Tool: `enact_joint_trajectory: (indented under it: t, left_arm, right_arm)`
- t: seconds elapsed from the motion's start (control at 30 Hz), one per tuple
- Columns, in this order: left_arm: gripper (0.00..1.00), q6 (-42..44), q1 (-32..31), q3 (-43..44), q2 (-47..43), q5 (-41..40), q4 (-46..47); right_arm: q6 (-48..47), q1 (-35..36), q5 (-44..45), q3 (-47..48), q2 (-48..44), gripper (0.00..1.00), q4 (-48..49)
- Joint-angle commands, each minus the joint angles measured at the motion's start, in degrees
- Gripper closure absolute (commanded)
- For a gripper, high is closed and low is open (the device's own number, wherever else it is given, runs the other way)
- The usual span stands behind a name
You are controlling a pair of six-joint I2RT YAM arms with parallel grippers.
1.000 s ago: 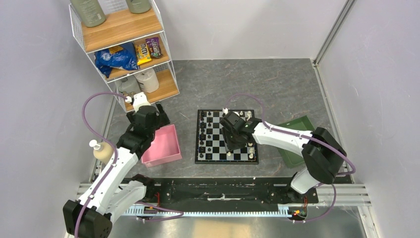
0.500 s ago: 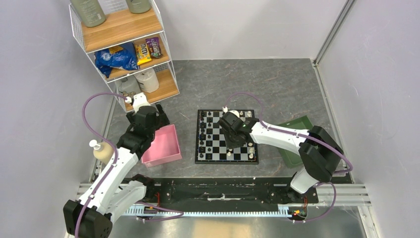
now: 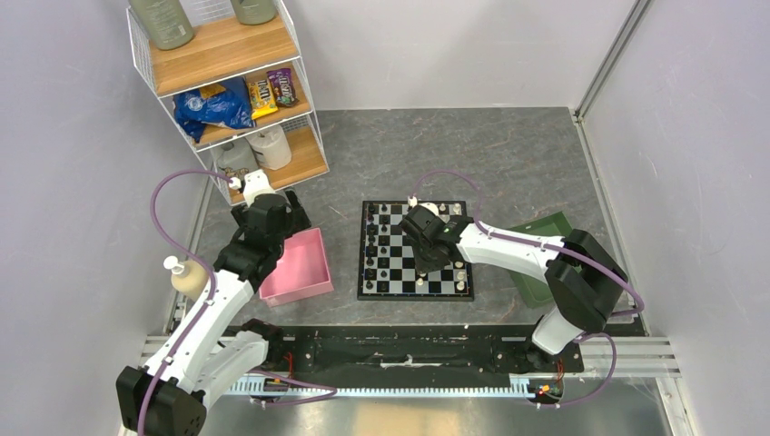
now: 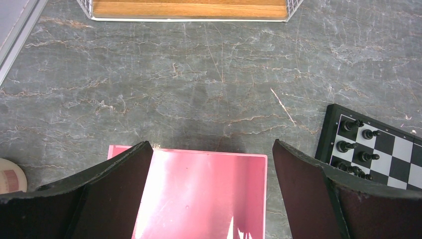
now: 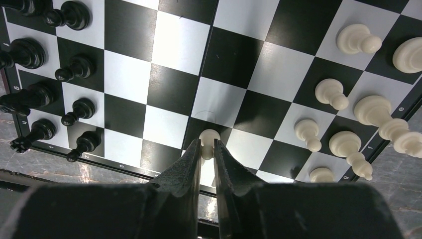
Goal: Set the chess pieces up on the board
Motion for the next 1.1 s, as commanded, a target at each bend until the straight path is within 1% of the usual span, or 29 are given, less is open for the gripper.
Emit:
enact_joint_trajectory:
  t: [0.0, 0.27, 0.6, 0.83, 1.07]
  left_arm:
    - [0.00, 1.31, 0.35, -0.32, -0.41, -0.89, 1.24]
    - [0.00, 1.28, 0.40, -0.26, -0.31, -0.73, 1.20]
    - [0.00, 1.31, 0.53, 0.11, -0.39, -0.56, 1.20]
    - [0.00, 1.38, 0.53, 0.11, -0.68, -0.47, 1.22]
    - [0.00, 1.38, 0.51, 0.38, -0.48, -0.13, 1.31]
  right_arm:
    - [0.37, 0.25, 0.90, 1.20, -1.83, 0.79, -0.12]
    - [1.22, 0.26, 3.10, -0.03, -4.38, 0.83, -0.69]
    - [4.10, -0.07, 8.31, -4.57, -11.80, 0.84, -3.05]
    - [5.43, -1.82, 8.35, -8.01, -14.95, 0.83, -3.81]
    - [5.38, -3.77, 7.81, -9.83, -15.37, 0.83, -3.51]
